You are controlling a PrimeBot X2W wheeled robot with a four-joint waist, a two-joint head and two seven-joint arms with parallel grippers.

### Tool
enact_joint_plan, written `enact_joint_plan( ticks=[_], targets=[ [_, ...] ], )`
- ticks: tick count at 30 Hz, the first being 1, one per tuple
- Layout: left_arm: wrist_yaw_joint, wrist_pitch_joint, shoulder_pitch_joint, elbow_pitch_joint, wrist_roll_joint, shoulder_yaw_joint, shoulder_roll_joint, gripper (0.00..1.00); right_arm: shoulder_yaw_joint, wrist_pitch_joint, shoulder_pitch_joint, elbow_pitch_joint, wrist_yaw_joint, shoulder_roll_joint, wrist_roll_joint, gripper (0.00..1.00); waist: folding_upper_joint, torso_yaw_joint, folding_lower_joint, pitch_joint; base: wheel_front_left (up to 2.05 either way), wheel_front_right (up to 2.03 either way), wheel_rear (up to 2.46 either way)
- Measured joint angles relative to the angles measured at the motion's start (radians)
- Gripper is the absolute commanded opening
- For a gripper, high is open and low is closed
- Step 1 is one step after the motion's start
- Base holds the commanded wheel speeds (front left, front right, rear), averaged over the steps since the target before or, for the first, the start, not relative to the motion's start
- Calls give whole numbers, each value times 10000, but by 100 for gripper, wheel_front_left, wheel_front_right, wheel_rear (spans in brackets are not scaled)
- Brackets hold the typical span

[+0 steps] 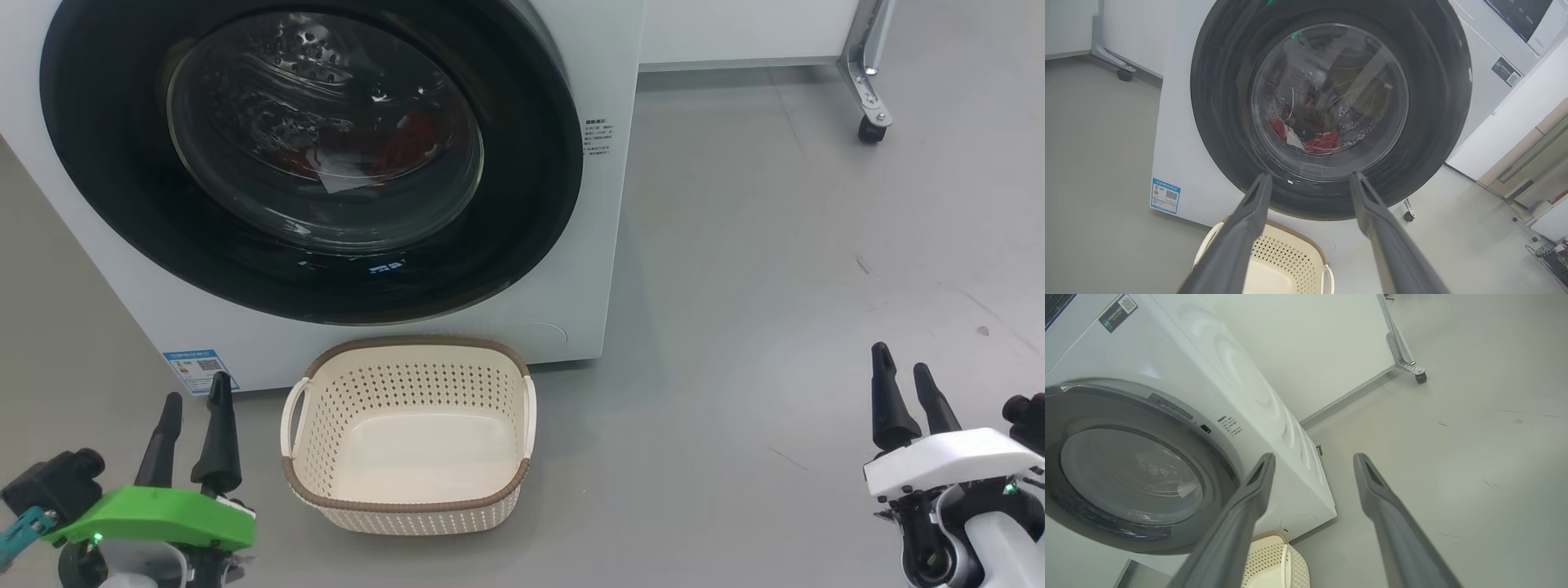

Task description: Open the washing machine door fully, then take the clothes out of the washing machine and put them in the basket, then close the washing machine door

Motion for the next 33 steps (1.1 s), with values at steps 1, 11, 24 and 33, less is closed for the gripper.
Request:
enact_joint_plan(
  ticks=[1,11,24,33],
  targets=[
    [0,0,0,0,0,0,0,100,0,0,0,0,0,0,0,100,0,0,0,0,0,0,0],
    [299,-330,-26,-263,2405,-366,75,100,558,-297,-101,-86,-408,-224,-2341,100,0,13,0,-2,0,0,0],
    [502,-690,-15,-309,4439,-667,10,100,1135,-640,-122,-81,-828,-245,-4372,100,0,31,0,-2,0,0,0],
    [577,-855,55,-178,5097,-708,-157,100,1306,-731,-120,63,-1005,-224,-5009,100,0,57,0,24,0,0,0]
  ],
)
